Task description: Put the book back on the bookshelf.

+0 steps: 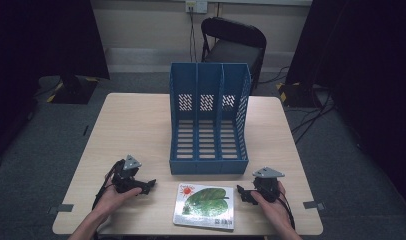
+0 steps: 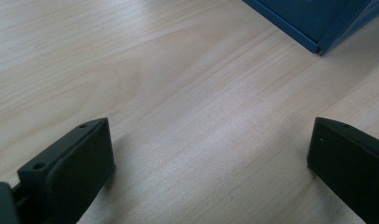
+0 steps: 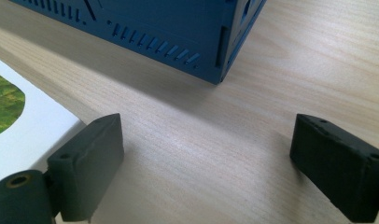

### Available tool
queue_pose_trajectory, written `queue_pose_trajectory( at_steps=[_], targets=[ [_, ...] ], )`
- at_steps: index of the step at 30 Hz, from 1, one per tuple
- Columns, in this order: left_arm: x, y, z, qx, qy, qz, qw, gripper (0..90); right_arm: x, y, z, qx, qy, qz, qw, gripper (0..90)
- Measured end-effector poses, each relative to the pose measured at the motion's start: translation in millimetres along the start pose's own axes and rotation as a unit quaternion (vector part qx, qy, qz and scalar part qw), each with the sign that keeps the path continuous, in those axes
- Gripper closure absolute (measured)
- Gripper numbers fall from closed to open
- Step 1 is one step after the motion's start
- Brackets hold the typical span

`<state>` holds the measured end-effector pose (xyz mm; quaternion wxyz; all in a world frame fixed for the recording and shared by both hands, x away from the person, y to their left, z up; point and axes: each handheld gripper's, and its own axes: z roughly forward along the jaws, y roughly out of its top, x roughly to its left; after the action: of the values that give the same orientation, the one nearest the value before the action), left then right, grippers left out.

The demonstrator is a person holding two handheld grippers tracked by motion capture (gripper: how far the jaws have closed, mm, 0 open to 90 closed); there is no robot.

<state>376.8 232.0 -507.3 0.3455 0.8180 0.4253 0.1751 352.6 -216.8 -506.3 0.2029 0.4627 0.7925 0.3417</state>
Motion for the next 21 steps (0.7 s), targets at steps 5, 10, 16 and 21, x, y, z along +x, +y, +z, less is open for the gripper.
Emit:
queue_pose_trajectory(
  at_steps=[5,10,16,21],
  targets=[
    [-1.2,0.8,-2.3,-0.001,-0.009,0.012,0.9999,5.6,0.5,0.1,0.1,0.0,-0.001,0.002,1.0,9.0],
    [-3.3,1.6,-5.4,0.001,-0.013,0.016,0.9998,13.4,0.4,0.2,0.1,-0.001,-0.002,0.005,1.0,9.4],
    [-10.1,4.0,-9.8,0.008,-0.023,0.03,0.9992,20.4,-1.8,1.6,-4.9,0.002,0.015,0.031,0.9994,14.6],
    [-21.5,8.7,-15.0,-0.003,-0.064,0.019,0.9978,20.5,5.6,6.1,-18.3,-0.035,0.01,0.018,0.9992,15.7]
  ],
)
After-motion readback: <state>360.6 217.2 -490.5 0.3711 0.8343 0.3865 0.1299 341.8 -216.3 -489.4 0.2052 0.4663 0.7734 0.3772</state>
